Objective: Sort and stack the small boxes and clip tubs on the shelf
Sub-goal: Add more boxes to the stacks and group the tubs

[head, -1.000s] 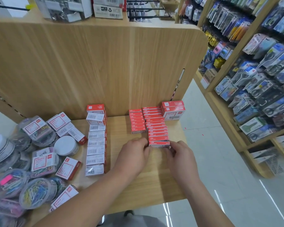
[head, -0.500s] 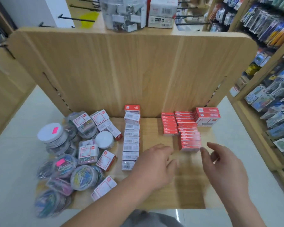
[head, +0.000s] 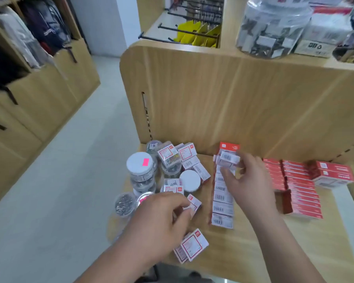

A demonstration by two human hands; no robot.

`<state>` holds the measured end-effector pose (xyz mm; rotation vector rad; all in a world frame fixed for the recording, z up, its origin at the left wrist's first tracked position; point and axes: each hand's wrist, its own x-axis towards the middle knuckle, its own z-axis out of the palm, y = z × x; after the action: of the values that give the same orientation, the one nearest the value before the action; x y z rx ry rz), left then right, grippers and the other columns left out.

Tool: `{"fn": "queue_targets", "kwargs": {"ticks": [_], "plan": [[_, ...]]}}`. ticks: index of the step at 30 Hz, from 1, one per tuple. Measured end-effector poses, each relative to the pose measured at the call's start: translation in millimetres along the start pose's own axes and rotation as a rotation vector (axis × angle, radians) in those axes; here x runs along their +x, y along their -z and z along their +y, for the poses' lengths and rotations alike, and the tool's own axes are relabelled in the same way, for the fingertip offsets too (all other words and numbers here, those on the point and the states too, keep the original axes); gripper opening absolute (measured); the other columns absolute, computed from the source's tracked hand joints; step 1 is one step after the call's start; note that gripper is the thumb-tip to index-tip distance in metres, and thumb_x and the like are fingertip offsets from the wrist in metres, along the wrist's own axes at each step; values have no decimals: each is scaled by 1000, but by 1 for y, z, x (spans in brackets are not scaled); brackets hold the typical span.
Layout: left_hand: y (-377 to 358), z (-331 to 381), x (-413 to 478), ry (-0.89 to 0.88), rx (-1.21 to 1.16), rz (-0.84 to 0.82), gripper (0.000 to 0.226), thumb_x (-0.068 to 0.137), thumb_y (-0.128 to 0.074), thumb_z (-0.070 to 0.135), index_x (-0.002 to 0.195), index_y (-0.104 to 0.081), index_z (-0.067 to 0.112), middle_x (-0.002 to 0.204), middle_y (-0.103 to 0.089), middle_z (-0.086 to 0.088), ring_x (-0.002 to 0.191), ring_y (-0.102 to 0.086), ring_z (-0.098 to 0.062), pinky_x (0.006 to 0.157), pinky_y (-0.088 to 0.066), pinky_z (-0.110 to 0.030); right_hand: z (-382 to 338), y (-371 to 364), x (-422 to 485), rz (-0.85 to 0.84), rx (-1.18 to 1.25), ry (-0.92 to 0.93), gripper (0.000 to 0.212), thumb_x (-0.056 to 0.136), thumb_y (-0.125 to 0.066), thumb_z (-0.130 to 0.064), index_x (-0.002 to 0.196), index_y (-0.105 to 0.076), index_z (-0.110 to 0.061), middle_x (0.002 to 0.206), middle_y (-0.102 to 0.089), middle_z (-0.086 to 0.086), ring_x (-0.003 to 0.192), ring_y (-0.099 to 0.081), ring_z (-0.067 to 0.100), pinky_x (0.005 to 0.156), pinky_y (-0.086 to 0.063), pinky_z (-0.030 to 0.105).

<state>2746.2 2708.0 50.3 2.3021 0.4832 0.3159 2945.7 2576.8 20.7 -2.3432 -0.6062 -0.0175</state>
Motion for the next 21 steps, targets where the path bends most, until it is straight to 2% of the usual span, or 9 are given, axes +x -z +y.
{"fn": "queue_targets", "kwargs": {"ticks": [2, 5, 9, 12, 13, 15, 17, 18, 21], "plan": [[5, -3, 7, -15, 38, 2, 16, 88, -60, 45, 92, -68, 32, 77, -63, 15, 73, -58, -8, 67, -51, -33, -3, -7, 15, 8, -100, -10, 36, 90, -72, -27, 125, -64, -21, 98, -47, 3, 86, -56, 31, 70, -37, 33], [9, -6, 13, -25, -10, -11, 13, 89, -62, 43, 93, -68, 32, 79, -63, 15, 75, -60, -8, 66, -51, -33, -1, -16, 19, 56, -165, -31, 29, 90, -70, -16, 119, -70, -14, 94, -41, 3, 82, -54, 34, 67, -44, 37], [15, -13, 14, -39, -9, -31, 13, 91, -63, 40, 87, -64, 28, 77, -60, 13, 75, -58, -8, 65, -50, -32, 0, -22, 14, 97, -219, 0, 40, 88, -74, -24, 126, -69, -16, 92, -42, 2, 83, -54, 34, 61, -43, 36], [18, -18, 7, -44, -53, -52, 14, 92, -62, 41, 89, -68, 28, 81, -63, 15, 75, -59, -6, 66, -51, -33, -12, -16, 11, 121, -239, 33, 54, 86, -76, -33, 137, -60, -22, 99, -49, 2, 89, -55, 25, 62, -43, 33], [19, -19, 3, -39, -81, -60, 13, 91, -63, 41, 93, -70, 30, 83, -64, 17, 75, -60, -5, 65, -51, -30, -20, -13, 10, 98, -166, 43, 50, 87, -76, -32, 134, -62, -25, 100, -51, -2, 87, -56, 20, 64, -45, 34], [24, -23, -7, -3, -138, -52, 11, 90, -66, 40, 98, -71, 34, 84, -64, 23, 74, -60, -2, 65, -49, -22, -37, -11, 7, -31, 17, 107, 27, 87, -76, -30, 114, -73, -27, 92, -59, -8, 77, -59, 9, 68, -48, 31], [30, -31, -16, 24, -171, -38, 8, 90, -67, 38, 96, -71, 35, 81, -64, 21, 70, -60, -4, 63, -46, -21, -49, -17, 7, -189, 79, 106, 14, 86, -77, -31, 99, -77, -28, 86, -62, -9, 75, -60, 5, 66, -42, 16], [34, -34, -20, 33, -181, -28, 6, 90, -68, 37, 93, -72, 35, 79, -64, 18, 68, -60, -5, 61, -46, -22, -52, -23, 8, -246, 47, 93, 14, 86, -77, -33, 99, -77, -29, 86, -62, -10, 76, -59, 5, 65, -39, 14], [44, -43, -28, 67, -200, 34, 4, 91, -71, 33, 88, -73, 34, 74, -66, 15, 58, -59, -4, 56, -47, -21, -54, -34, 16, -306, -198, 113, 16, 89, -72, -38, 103, -74, -31, 88, -57, -9, 86, -59, 16, 70, -46, 31]]}}
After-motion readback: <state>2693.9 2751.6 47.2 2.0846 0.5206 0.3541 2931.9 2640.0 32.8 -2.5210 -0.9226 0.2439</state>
